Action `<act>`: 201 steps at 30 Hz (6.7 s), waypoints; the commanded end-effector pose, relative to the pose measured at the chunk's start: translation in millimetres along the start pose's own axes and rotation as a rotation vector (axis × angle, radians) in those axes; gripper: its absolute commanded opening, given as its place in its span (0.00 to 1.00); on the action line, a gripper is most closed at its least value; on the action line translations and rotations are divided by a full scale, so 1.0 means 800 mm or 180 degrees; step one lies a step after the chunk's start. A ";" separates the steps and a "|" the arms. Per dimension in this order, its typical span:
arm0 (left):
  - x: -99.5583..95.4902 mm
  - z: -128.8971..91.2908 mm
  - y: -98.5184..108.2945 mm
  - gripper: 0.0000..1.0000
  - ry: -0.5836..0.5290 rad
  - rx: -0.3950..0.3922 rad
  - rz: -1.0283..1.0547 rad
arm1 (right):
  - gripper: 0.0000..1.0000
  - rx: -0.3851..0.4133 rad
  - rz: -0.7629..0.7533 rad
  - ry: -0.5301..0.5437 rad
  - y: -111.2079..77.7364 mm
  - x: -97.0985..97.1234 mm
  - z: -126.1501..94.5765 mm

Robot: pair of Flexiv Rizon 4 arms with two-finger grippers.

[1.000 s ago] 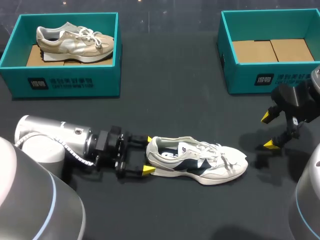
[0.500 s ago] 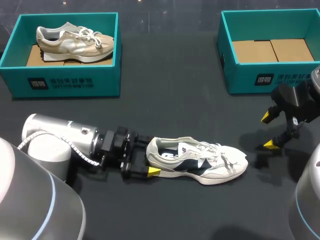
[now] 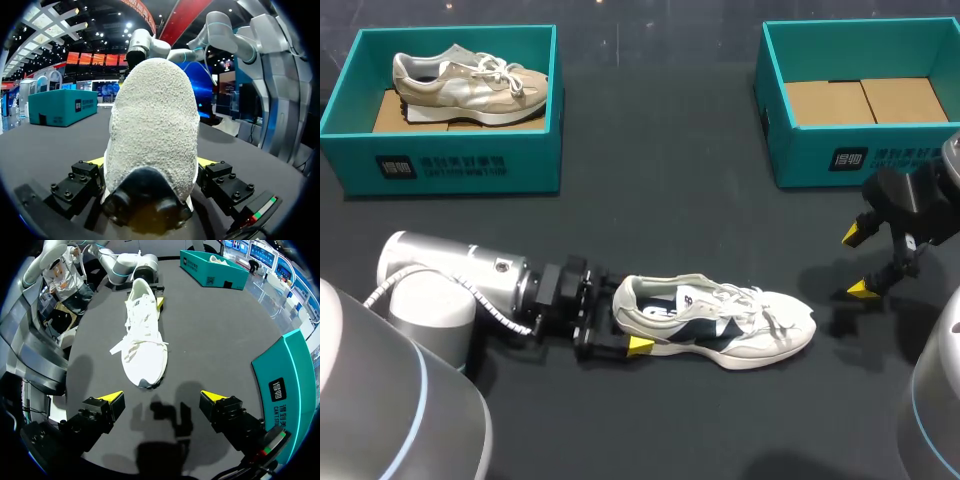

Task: Take the shoe out of the shoebox, open the shoe tongue, remove and reinsert the insole, then place the shoe into the shoebox

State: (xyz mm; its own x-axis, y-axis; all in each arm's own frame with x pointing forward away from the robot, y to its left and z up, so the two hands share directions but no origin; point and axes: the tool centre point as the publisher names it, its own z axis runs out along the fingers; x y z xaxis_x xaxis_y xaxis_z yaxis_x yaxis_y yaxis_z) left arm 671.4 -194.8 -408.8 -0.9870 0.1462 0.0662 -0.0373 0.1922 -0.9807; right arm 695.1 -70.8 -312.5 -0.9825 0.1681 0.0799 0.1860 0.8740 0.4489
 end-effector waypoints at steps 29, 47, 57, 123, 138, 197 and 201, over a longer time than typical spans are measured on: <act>-0.018 -0.004 0.002 0.00 -0.0268 0.0002 0.0008 | 1.00 0.0003 -0.0001 -0.0008 0.000 0.002 0.000; -0.020 -0.004 0.003 0.00 -0.0190 0.0001 -0.0035 | 1.00 0.0003 -0.0001 -0.0008 0.000 0.002 0.000; -0.020 -0.004 0.003 0.00 -0.0190 0.0001 -0.0035 | 1.00 0.0003 -0.0001 -0.0008 0.000 0.002 0.000; -0.020 -0.004 0.003 0.00 -0.0190 0.0001 -0.0035 | 1.00 0.2104 0.3857 -0.1652 0.271 0.105 0.084; -0.020 -0.004 0.003 0.00 -0.0190 0.0001 -0.0035 | 1.00 0.2166 0.3920 -0.1798 0.263 0.092 0.100; -0.020 -0.004 0.003 0.00 -0.0190 0.0001 -0.0035 | 0.71 0.2349 0.4315 -0.2753 0.214 0.075 0.156; -0.020 -0.004 0.003 0.00 -0.0190 0.0001 -0.0035 | 0.68 0.2337 0.4337 -0.2779 0.205 0.072 0.148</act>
State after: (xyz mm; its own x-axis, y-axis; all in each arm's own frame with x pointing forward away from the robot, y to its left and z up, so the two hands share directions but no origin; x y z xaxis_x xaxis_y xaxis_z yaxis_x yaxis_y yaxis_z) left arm 685.6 -193.8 -409.7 -0.9941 0.0866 0.0657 -0.0480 0.1930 -0.9800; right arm 677.2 141.9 -342.0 -0.0264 0.8385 -0.5443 0.9971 -0.0172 -0.0748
